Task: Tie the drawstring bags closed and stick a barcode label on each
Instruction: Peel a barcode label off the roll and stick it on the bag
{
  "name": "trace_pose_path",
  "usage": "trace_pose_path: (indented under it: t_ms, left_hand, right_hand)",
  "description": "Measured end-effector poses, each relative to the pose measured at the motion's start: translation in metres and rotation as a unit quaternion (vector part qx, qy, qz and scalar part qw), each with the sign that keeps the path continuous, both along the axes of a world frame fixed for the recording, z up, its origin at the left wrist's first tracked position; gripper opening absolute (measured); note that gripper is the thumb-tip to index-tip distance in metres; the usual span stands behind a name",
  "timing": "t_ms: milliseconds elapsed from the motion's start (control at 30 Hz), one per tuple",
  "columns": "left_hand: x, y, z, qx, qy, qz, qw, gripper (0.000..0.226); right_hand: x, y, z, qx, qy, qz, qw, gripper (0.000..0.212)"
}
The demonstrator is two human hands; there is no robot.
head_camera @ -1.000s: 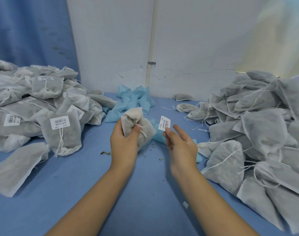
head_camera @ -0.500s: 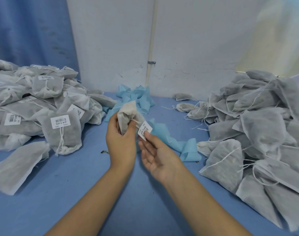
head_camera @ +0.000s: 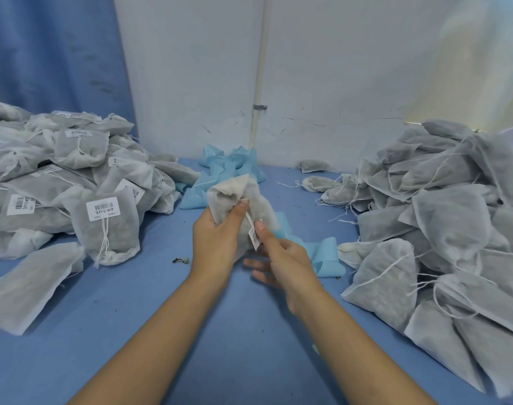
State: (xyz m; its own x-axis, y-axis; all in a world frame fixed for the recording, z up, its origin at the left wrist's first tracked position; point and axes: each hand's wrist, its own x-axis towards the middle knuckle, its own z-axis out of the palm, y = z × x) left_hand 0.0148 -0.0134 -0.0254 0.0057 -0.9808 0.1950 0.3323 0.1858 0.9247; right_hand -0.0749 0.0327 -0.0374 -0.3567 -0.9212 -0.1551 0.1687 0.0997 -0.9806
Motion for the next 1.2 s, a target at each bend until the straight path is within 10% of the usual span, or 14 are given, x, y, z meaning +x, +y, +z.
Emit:
trace_pose_path:
  t_ms: [300, 667, 833, 933, 1033, 1200]
  left_hand:
    - [0.01, -0.007, 0.001, 0.034, -0.034, -0.22, 0.974, 0.054]
    - [0.011, -0.013, -0.008, 0.093, -0.005, -0.282, 0.955, 0.031]
    - [0.018, -0.012, -0.005, 0.071, -0.164, -0.235, 0.955, 0.036]
    - [0.019, -0.02, -0.001, 0.054, 0.015, -0.157, 0.986, 0.015]
    - [0.028, -0.029, 0.012, 0.037, 0.281, -0.194, 0.939, 0.02]
    - [0.025, -0.023, 0.014, 0.028, 0.218, -0.249, 0.943, 0.045]
  right_hand:
    - [-0.009, -0.007, -0.001, -0.14, -0.054, -0.104, 0.983, 0.017]
    - [-0.01, -0.01, -0.003, -0.163, -0.151, -0.11, 0.969, 0.01]
    - [-0.01, -0.008, -0.005, -0.137, -0.137, -0.121, 0.973, 0.013]
    - [-0.011, -0.008, -0.004, -0.107, -0.132, -0.123, 0.978, 0.017]
    - [-0.013, -0.008, -0.004, -0.094, -0.147, -0.108, 0.979, 0.015]
    - [-0.017, -0.009, -0.01, -0.096, -0.152, -0.099, 0.979, 0.007]
